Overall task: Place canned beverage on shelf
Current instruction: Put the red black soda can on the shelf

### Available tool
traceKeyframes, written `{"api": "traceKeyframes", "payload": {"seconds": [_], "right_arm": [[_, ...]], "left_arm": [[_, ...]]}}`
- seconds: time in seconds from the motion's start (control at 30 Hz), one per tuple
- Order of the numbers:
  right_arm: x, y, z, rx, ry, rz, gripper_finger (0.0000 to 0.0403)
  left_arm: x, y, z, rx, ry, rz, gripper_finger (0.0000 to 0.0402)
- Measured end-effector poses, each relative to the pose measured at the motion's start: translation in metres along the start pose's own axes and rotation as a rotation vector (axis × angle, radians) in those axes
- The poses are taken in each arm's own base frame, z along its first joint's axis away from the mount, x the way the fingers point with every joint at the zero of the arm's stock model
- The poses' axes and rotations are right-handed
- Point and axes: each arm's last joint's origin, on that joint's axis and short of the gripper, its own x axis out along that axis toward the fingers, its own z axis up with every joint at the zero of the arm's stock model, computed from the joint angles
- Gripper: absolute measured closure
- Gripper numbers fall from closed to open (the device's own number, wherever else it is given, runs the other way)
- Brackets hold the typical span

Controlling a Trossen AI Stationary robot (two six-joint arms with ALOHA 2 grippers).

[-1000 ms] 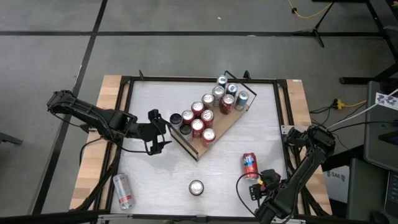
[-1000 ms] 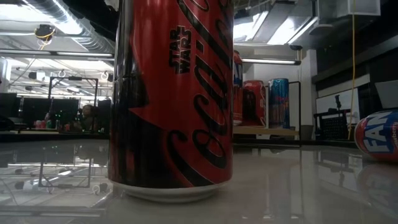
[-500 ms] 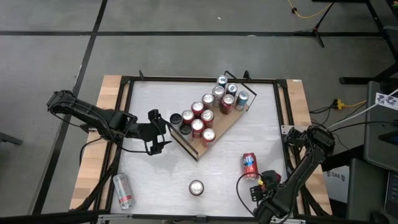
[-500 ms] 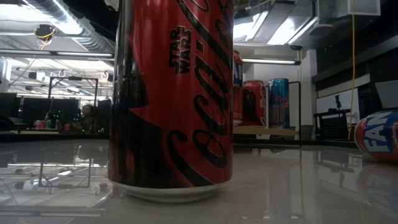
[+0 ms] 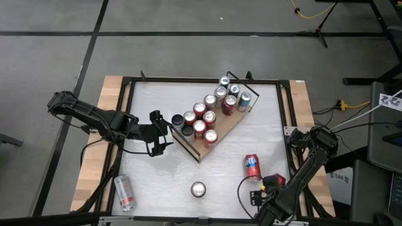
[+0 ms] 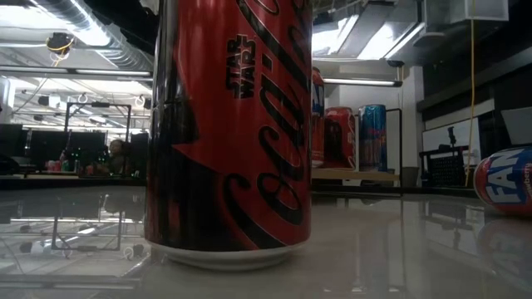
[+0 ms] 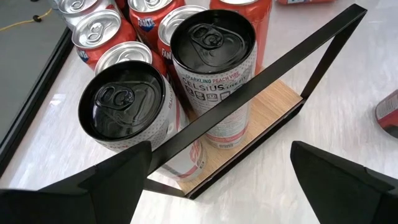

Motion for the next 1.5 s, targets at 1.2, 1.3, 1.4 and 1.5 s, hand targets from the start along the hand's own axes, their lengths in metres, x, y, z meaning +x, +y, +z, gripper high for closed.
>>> {"api": "traceKeyframes", "payload": {"seconds": [1.2, 1.3, 1.4, 1.5], "right_arm": [[0.039, 0.015, 0.005, 0.039, -0.310, -0.037, 0.0004], [0.041, 0.021, 0.008, -0.003, -0.342, -0.015, 0.0004], [0.041, 0.022, 0.009, -0.062, -0.344, -0.026, 0.0004], [0.041, 0.021, 0.009, -0.086, -0.347, -0.033, 0.0004]], "left_arm": [[0.000, 0.000, 0.000, 0.001, 0.001, 0.000, 0.0024], [0.000, 0.000, 0.000, 0.001, 0.001, 0.001, 0.0024], [0.000, 0.000, 0.000, 0.001, 0.001, 0.001, 0.0024], [0.000, 0.000, 0.000, 0.001, 0.001, 0.001, 0.0024]]}}
